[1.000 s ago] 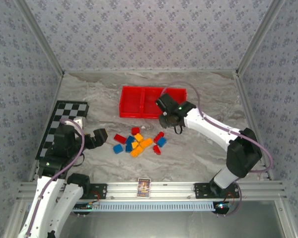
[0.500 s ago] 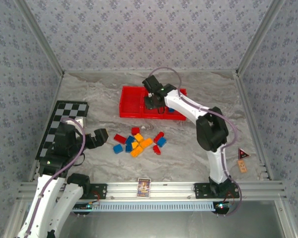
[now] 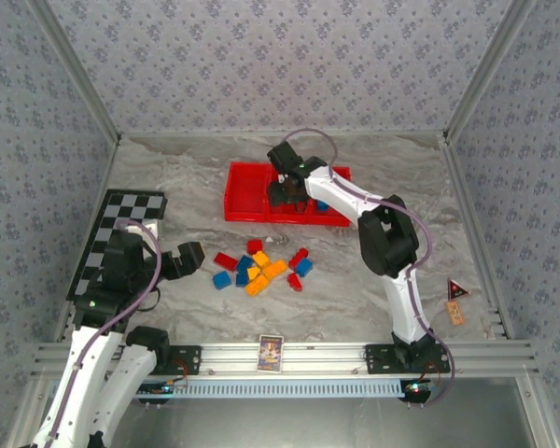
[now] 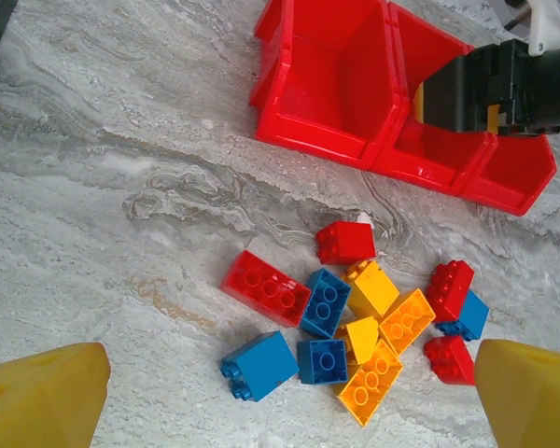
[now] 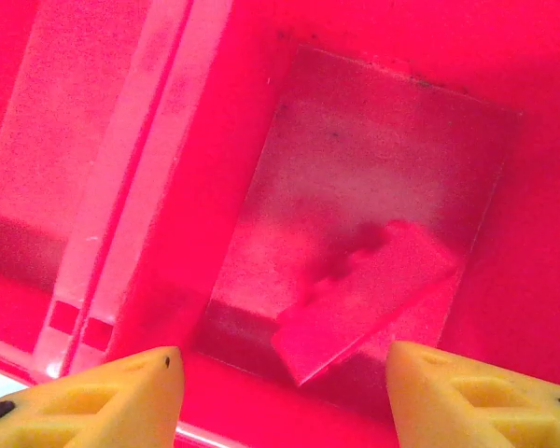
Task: Sort the legos into containers by color
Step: Place the lego in the container, then pick up the lego from the center of the table.
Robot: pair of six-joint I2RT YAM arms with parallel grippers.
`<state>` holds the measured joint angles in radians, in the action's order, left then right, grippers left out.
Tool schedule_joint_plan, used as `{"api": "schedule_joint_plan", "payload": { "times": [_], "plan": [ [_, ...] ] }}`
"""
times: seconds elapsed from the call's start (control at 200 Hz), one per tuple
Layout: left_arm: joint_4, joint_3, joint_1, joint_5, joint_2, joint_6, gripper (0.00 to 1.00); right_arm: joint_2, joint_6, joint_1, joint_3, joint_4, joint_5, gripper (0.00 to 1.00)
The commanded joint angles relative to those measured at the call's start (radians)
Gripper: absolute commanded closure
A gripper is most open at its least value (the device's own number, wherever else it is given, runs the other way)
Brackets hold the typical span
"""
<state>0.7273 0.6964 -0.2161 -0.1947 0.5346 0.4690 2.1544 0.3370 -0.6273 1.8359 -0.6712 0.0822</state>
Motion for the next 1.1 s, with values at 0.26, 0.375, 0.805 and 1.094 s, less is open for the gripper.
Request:
{"api": "schedule_joint_plan", "payload": {
  "times": [0.26,0.375,0.805,1.094],
  "plan": [
    [-0.029,-0.006,0.002,-0.017,0.013,-0.011,0.0,-0.348,0.278,-0.028,-0.245,-0.061,0.091,0.29],
    [-0.029,-0.005,0.003,-0.021,0.013,-0.01,0.0,-0.448,0.415,-0.033,-0.385,-0.039,0.112,0.29],
    [-0.038,-0.008,0.004,-0.046,0.009,-0.012,0.0,-0.446,0.737,-0.151,-0.594,-0.008,0.22,0.34],
    [-0.039,-0.009,0.003,-0.048,0.002,-0.01,0.0,-0.323,0.713,-0.154,-0.536,-0.024,0.203,0.43]
  ]
}}
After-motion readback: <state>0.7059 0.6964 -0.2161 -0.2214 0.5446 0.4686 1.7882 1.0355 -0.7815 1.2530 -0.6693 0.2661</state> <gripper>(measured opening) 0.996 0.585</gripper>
